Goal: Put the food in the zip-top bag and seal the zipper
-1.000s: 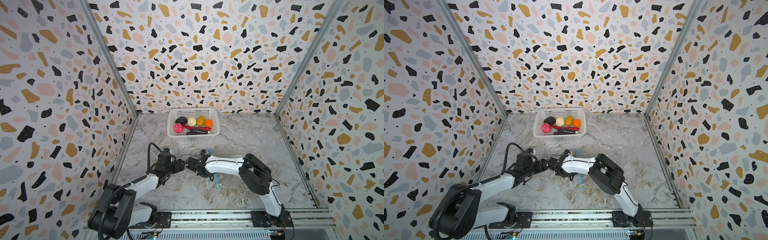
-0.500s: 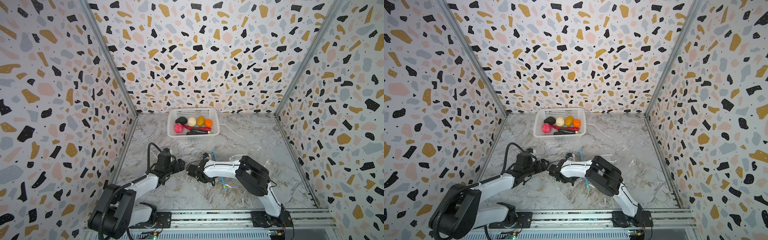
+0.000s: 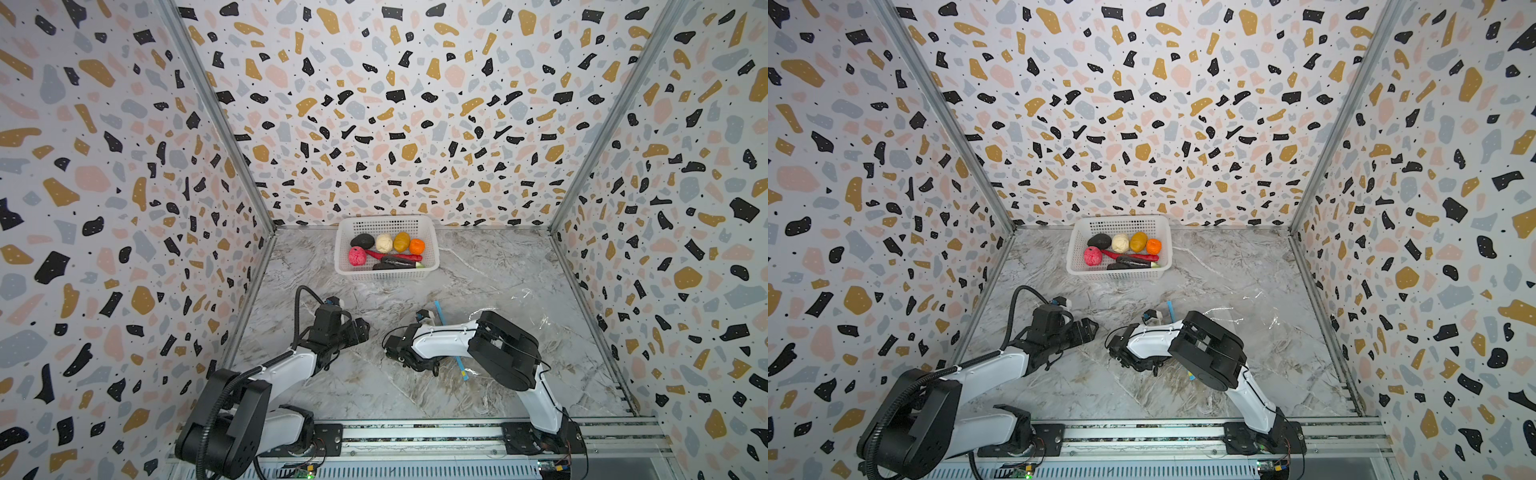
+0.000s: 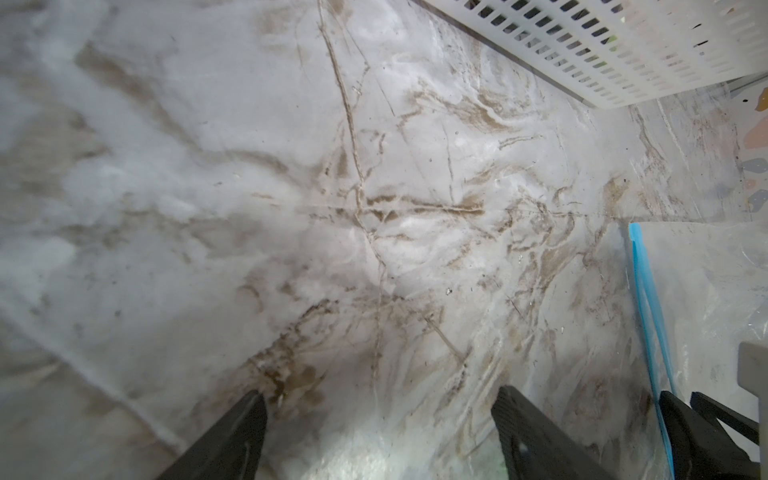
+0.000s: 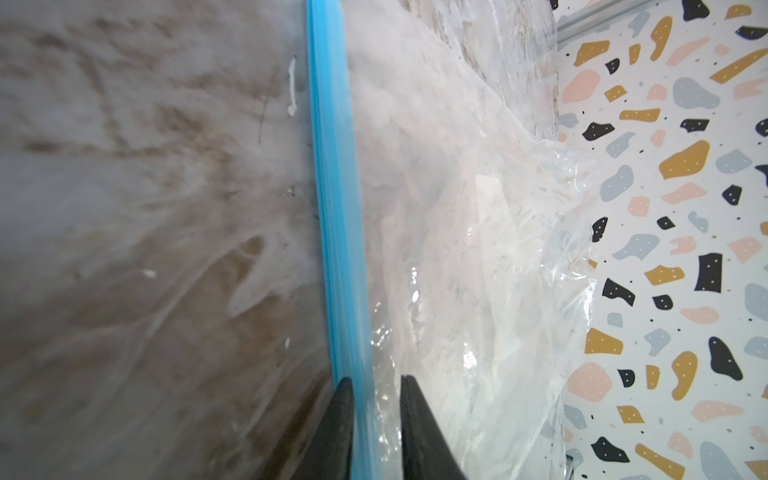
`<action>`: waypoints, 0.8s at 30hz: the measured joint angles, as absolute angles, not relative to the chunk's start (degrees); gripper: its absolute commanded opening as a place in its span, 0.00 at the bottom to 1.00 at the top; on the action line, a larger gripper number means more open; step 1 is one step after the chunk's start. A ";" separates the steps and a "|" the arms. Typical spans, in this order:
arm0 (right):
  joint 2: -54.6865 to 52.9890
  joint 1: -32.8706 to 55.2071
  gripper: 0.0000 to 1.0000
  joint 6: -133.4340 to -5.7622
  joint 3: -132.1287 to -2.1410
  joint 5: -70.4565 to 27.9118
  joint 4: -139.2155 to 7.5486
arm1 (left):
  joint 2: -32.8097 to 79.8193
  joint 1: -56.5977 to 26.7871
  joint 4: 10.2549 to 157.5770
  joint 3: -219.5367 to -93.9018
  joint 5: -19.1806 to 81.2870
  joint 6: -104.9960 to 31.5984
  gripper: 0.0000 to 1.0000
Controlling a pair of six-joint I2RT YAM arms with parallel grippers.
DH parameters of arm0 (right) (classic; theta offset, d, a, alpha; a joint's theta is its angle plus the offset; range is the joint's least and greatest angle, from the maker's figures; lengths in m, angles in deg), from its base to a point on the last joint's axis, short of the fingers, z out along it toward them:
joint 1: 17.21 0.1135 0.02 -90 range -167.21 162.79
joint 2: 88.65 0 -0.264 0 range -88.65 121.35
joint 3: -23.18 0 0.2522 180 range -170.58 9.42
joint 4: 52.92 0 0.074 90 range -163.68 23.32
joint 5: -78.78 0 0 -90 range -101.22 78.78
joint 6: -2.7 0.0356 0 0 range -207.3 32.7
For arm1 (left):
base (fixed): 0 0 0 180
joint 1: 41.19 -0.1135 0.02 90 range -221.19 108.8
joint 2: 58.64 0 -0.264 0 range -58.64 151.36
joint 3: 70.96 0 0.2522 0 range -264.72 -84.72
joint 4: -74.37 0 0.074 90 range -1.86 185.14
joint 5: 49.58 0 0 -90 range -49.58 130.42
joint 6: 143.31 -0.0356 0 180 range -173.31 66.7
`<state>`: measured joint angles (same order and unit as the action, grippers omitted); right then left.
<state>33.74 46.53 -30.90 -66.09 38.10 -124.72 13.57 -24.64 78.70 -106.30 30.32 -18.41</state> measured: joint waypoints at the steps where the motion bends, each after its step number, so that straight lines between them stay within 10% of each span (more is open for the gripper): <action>1: 33.41 46.33 0.02 -31.05 -65.26 37.88 -123.87 | 13.52 -24.64 78.73 -106.30 30.29 -18.41 0.89; 14: 19.53 41.26 0.00 -36.67 -59.57 34.04 -115.00 | 13.39 -24.00 78.99 -106.41 28.94 -17.73 0.89; 24: -6.46 28.32 0.00 -41.93 -43.29 11.33 -92.73 | 18.05 -9.58 72.96 -110.13 26.95 -14.43 0.86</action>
<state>-6.46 28.32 -41.93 -43.29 11.33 -92.73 18.05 -9.58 72.96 -110.13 26.95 -14.43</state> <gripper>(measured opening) 0.051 0.869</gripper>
